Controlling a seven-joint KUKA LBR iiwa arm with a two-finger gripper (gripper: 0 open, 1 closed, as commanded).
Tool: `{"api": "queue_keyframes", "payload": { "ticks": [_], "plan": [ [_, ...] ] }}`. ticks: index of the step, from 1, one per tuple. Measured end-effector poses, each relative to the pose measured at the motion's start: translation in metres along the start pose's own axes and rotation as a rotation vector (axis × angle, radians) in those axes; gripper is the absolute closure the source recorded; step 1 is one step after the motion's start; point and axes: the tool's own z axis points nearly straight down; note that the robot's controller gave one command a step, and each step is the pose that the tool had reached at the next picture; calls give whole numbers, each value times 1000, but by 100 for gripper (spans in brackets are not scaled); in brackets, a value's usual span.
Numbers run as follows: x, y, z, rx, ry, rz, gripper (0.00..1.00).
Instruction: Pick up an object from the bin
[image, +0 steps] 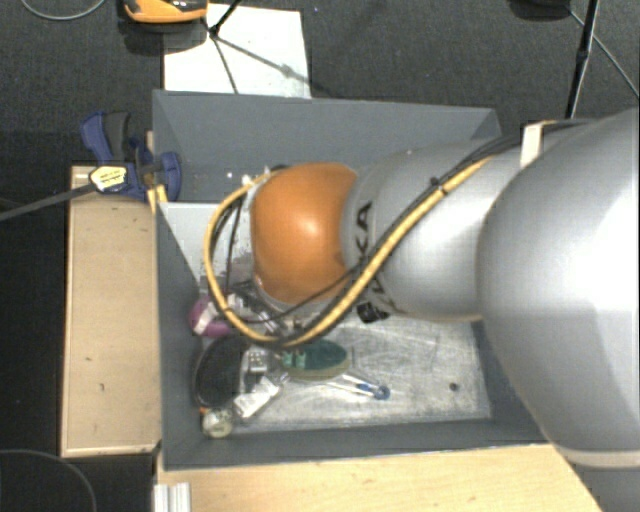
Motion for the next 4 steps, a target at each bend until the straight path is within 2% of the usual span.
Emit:
{"api": "queue_keyframes", "payload": {
  "ticks": [1,2,3,4],
  "plan": [
    [-17,2,61,-3,-11,-202,0],
    [-15,0,62,-1,-5,-195,100],
    [-29,-13,-27,-1,-10,-215,100],
    [-27,-13,-23,0,-2,-213,0]
  ]
}}
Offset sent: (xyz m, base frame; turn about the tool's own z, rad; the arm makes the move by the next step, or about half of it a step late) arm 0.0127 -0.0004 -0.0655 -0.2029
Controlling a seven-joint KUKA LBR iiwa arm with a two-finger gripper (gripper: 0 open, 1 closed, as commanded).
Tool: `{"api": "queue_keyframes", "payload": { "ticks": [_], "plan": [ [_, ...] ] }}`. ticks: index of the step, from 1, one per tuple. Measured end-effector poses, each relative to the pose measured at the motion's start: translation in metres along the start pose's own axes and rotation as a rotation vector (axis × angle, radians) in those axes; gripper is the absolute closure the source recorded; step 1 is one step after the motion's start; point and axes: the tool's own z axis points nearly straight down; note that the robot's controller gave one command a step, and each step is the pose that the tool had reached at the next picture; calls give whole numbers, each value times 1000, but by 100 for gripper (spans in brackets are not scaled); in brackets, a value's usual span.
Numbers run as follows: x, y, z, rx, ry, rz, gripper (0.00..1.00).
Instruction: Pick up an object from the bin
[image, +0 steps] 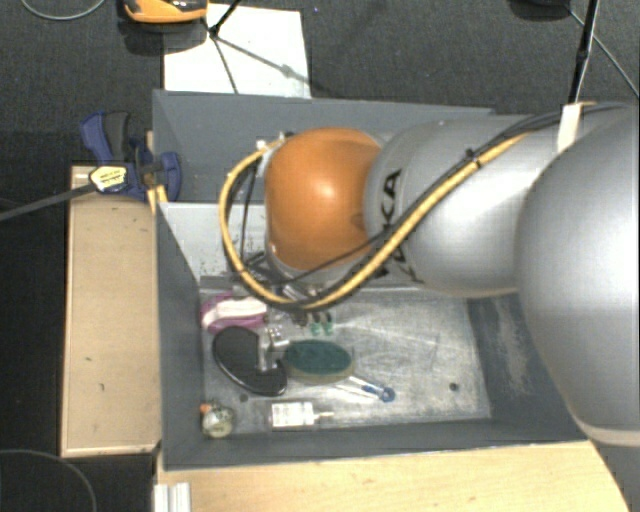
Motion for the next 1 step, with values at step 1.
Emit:
{"api": "queue_keyframes", "payload": {
  "ticks": [1],
  "plan": [
    [15,19,108,-4,0,-110,0]
  ]
}}
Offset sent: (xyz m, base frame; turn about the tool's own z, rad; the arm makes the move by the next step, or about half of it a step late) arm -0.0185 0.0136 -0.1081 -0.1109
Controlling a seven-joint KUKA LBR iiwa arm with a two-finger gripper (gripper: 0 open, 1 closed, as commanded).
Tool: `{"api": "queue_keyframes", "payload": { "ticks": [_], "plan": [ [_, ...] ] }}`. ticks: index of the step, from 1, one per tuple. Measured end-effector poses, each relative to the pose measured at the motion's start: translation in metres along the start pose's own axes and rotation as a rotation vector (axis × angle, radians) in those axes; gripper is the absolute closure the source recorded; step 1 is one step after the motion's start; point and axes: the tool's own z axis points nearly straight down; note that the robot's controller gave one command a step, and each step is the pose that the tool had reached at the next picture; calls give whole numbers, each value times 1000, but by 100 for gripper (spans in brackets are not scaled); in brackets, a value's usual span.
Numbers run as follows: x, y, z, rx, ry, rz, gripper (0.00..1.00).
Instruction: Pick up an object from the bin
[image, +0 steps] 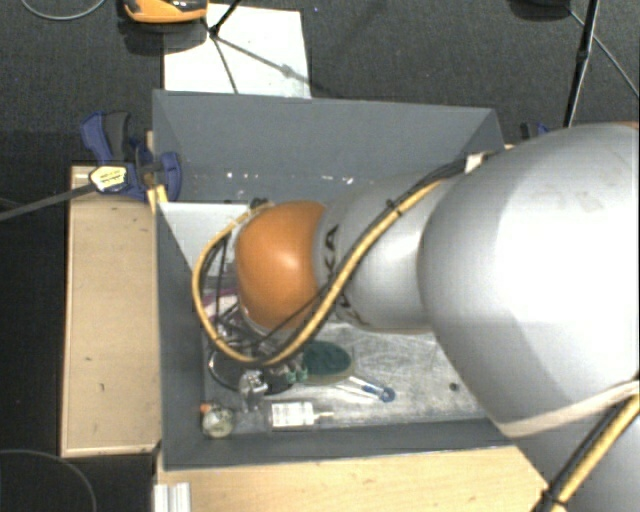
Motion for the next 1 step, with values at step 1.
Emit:
{"api": "queue_keyframes", "payload": {
  "ticks": [1],
  "plan": [
    [-1,0,-3,-2,-4,6,100]
  ]
}}
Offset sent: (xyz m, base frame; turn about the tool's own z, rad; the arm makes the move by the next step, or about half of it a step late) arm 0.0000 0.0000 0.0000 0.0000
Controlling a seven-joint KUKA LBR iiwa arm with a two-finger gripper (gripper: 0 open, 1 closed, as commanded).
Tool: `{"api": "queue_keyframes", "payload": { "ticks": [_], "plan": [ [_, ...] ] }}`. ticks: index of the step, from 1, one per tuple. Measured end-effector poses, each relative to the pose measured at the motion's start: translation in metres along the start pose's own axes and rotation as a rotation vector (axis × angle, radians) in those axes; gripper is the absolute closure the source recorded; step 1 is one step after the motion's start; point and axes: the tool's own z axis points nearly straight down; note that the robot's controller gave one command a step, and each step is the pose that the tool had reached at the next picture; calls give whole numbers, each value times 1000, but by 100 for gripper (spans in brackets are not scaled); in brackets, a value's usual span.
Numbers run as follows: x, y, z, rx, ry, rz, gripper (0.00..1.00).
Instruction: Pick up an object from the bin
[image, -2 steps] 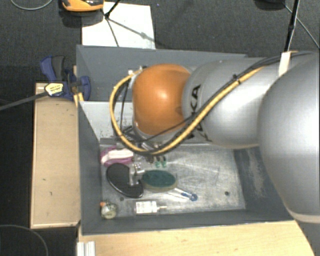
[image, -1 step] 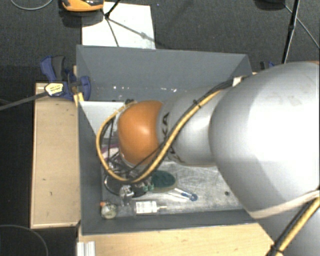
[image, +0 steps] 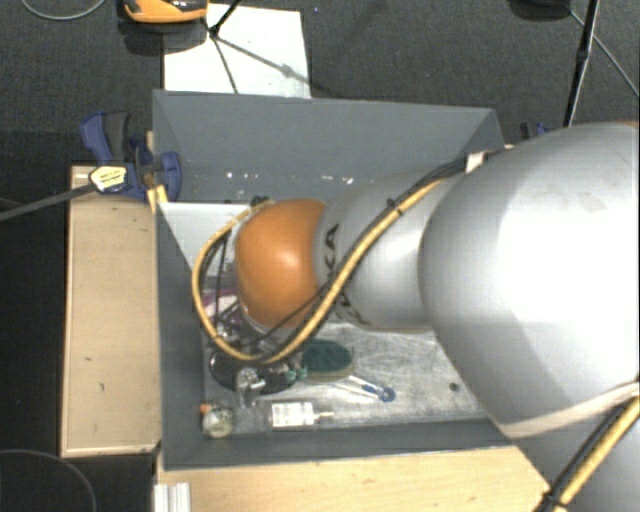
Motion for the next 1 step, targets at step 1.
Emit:
{"api": "queue_keyframes", "payload": {
  "ticks": [1],
  "plan": [
    [3,-13,-147,5,-3,2,100]
  ]
}}
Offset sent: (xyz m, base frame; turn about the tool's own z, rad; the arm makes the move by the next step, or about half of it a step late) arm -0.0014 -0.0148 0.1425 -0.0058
